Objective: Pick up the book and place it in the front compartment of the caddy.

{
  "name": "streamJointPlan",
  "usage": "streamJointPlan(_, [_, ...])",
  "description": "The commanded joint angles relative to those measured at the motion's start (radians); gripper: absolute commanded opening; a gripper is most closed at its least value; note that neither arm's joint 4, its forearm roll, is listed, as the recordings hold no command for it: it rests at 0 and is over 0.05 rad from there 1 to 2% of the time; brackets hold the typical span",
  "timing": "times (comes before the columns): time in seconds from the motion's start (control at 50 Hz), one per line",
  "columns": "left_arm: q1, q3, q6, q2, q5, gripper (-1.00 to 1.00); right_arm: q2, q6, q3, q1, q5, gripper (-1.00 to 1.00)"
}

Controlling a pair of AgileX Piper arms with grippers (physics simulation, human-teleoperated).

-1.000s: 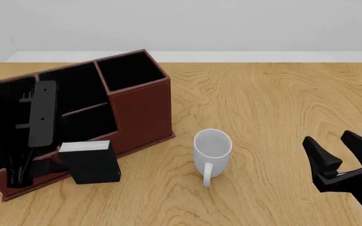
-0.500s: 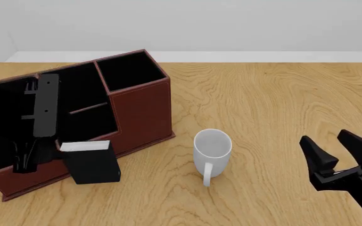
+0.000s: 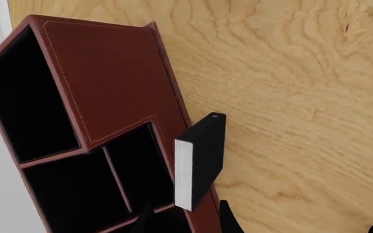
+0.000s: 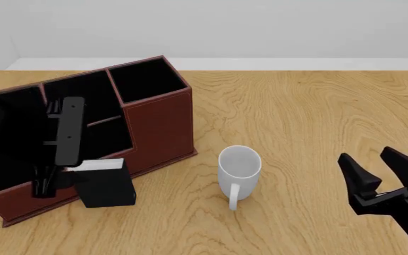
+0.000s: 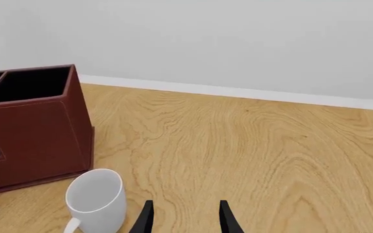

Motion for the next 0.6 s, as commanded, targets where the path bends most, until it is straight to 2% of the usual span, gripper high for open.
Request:
streamJointPlan(0.02, [-0.012,0.014,0.01,0.022,-0.038,1.0,0.002,0.006,0.005,-0.003,-0.006,1.0])
streamJointPlan(0.3, [-0.011,0.008,0.021,0.046,-0.065,1.0,-0.006,0.01,0.008,-0.001,-0.002,1.0])
streamJointPlan(0.6, [-0.052,0.002,-0.01,0.084,-0.103,1.0,-0.009,0.013,0.003,0.011,0.006,1.0])
